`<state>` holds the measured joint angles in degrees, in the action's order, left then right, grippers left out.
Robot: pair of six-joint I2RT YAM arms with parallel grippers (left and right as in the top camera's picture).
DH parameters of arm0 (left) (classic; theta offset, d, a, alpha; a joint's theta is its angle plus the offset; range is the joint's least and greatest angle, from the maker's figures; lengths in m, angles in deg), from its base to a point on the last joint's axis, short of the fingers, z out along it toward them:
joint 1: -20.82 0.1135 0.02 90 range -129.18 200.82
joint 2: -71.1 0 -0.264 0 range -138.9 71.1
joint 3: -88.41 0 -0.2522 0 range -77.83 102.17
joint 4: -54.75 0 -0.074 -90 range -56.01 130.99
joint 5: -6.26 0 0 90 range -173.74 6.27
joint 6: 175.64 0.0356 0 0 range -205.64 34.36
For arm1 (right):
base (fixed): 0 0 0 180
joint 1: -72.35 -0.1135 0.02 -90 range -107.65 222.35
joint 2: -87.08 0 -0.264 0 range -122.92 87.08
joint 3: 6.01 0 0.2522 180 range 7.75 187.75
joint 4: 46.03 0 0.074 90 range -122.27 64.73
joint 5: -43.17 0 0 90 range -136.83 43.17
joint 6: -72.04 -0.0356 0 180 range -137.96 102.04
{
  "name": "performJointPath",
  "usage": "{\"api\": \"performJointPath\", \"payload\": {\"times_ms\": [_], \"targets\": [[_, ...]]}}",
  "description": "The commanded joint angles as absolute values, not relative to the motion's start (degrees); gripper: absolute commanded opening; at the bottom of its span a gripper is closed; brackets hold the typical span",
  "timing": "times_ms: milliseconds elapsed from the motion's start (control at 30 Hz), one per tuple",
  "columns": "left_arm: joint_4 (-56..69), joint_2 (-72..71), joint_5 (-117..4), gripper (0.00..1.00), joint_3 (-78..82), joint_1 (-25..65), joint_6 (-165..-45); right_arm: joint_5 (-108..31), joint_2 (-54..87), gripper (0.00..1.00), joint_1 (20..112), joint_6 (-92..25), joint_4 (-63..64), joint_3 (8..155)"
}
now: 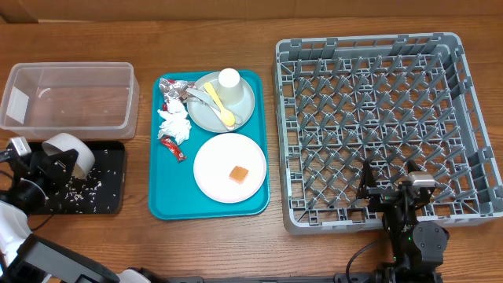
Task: Sort waste into correct bins and load items into the dishwasher rack
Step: 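Tilt the grey bowl with the left gripper, pouring rice onto black tray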
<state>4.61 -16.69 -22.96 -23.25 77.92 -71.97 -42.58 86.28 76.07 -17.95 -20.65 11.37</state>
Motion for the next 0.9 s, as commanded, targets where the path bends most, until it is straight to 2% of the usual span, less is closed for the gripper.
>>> {"api": "performJointPath", "payload": {"times_ms": [0, 467, 667, 767, 867], "targets": [[5.3, -16.6, -22.3, 0.04, -23.7, 77.9, -72.4, -42.7, 86.9, 1.0, 76.3, -17.9, -20.9, 11.2], [6.0, -16.6, -29.7, 0.04, -23.7, 77.9, -78.8, -42.7, 86.9, 1.0, 76.3, -17.9, -20.9, 11.2], [9.8, -16.6, -13.8, 0.04, -23.7, 78.4, -74.9, -42.7, 86.9, 1.0, 76.3, -17.9, -20.9, 11.2], [9.0, -16.6, -20.5, 0.04, -23.7, 78.4, -78.6, -42.7, 86.9, 1.0, 76.3, -17.9, -20.9, 11.2], [4.8, -16.6, -26.1, 0.04, -23.7, 78.4, -76.2, -42.7, 86.9, 1.0, 76.3, -17.9, -20.9, 11.2]]}}
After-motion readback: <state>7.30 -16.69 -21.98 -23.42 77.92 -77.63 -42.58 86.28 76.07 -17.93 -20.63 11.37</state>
